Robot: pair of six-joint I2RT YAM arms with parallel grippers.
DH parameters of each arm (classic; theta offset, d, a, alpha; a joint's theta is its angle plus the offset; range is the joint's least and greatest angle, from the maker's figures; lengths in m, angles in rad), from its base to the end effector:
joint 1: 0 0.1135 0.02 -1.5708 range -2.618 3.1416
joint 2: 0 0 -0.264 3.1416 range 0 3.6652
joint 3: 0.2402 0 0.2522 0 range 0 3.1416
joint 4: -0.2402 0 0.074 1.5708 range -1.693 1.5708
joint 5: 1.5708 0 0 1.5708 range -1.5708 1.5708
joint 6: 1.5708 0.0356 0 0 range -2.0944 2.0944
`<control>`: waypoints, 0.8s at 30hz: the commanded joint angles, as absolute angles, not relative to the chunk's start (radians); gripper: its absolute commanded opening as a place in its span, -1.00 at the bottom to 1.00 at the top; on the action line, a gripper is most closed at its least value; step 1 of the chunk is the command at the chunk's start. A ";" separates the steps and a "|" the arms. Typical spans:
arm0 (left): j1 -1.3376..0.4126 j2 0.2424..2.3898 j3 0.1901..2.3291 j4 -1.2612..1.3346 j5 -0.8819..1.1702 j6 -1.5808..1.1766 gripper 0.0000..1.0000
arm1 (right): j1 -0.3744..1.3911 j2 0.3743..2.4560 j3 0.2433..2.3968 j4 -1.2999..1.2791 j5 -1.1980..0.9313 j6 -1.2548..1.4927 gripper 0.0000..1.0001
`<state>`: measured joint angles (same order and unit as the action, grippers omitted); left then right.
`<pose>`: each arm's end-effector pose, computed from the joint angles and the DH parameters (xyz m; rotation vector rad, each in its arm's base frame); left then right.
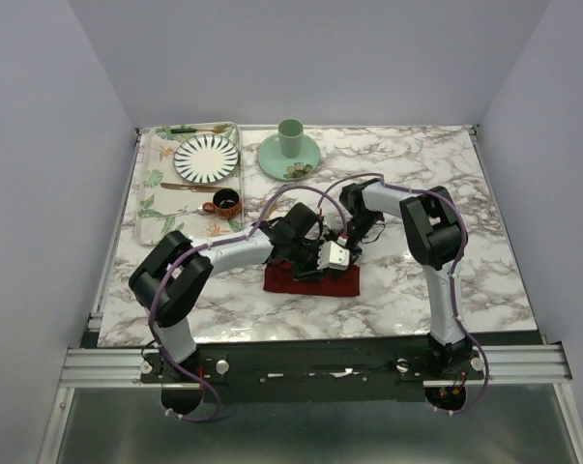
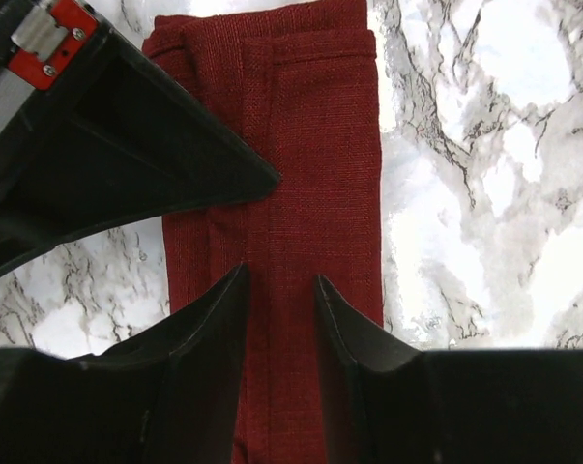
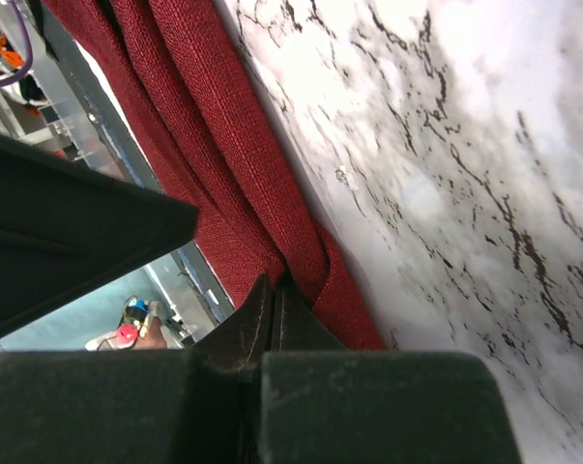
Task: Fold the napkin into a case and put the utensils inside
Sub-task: Smooth out the top corner of the smaller-rectangle-folded napkin from the folded napkin.
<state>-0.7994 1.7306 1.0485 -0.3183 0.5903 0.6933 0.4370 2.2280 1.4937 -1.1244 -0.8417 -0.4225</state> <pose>0.2269 -0.2618 0.1791 1.8570 1.6805 -0.7962 0.3290 0.1830 0.1092 0.9366 -2.4515 -1.1694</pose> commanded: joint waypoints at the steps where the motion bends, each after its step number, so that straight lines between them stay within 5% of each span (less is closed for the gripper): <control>1: -0.813 1.767 1.074 -0.307 0.546 0.726 -0.18 | 0.437 2.247 1.473 -1.091 -0.854 -0.436 -0.98; 13: -0.828 1.796 1.077 -0.311 0.497 0.750 -0.23 | 0.437 2.244 1.462 -1.103 -0.877 -0.457 -0.88; 18: -0.828 1.805 1.089 -0.322 0.492 0.749 -0.71 | 0.436 2.250 1.468 -1.115 -0.887 -0.469 -0.71; 24: -0.828 1.810 1.100 -0.327 0.480 0.739 -1.00 | 0.437 2.256 1.479 -1.134 -0.890 -0.486 -0.47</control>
